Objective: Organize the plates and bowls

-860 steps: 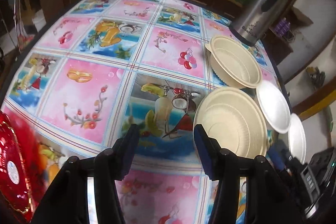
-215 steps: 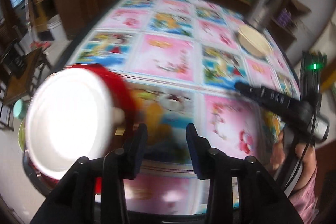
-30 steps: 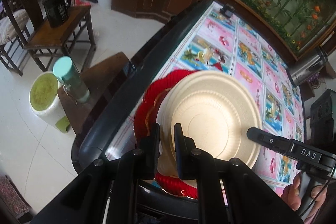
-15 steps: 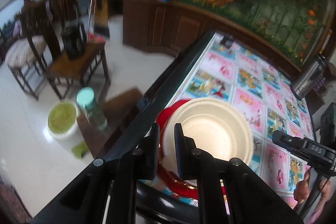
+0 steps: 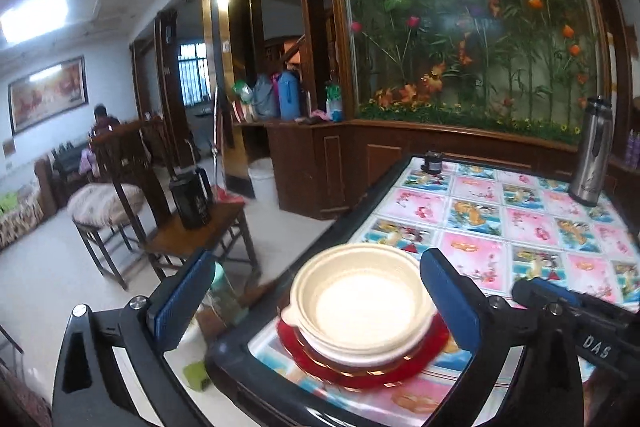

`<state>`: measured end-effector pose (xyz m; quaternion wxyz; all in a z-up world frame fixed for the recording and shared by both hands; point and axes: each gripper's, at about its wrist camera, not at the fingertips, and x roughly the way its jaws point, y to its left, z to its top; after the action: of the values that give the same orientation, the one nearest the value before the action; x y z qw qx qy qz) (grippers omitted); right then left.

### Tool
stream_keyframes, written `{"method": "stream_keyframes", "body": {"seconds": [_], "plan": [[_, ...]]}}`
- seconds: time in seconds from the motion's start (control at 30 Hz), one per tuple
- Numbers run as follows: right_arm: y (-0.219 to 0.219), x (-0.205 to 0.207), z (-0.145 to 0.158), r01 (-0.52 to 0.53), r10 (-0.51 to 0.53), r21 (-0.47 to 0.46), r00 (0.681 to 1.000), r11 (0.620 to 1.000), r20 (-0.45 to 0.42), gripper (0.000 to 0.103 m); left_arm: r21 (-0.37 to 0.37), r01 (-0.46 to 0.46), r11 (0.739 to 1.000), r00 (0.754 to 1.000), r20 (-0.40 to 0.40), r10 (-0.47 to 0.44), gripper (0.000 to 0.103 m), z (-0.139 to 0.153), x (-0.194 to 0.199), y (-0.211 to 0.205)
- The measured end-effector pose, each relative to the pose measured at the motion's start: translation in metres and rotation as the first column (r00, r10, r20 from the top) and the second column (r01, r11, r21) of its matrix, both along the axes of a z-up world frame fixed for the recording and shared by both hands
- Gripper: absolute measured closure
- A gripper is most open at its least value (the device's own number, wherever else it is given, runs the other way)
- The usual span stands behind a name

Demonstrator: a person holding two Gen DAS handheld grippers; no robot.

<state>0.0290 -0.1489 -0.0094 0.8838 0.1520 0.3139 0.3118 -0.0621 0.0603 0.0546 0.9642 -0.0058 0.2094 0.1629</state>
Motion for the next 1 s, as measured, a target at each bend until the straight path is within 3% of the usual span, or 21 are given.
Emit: {"method": "stream_keyframes", "body": {"seconds": [0.43, 1.0], "plan": [[0.022, -0.025, 0.001, -0.067, 0.067, -0.015, 0.998, 0.998, 0.009, 0.069, -0.020, -0.080, 0.997, 0.997, -0.013, 0.079, 0.000, -0.002, -0.022, 0.003], [0.034, -0.034, 0.003, -0.072, 0.072, -0.020, 0.997, 0.997, 0.006, 0.069, -0.059, -0.077, 0.995, 0.996, -0.048, 0.074, 0.000, -0.006, -0.027, 0.015]]}}
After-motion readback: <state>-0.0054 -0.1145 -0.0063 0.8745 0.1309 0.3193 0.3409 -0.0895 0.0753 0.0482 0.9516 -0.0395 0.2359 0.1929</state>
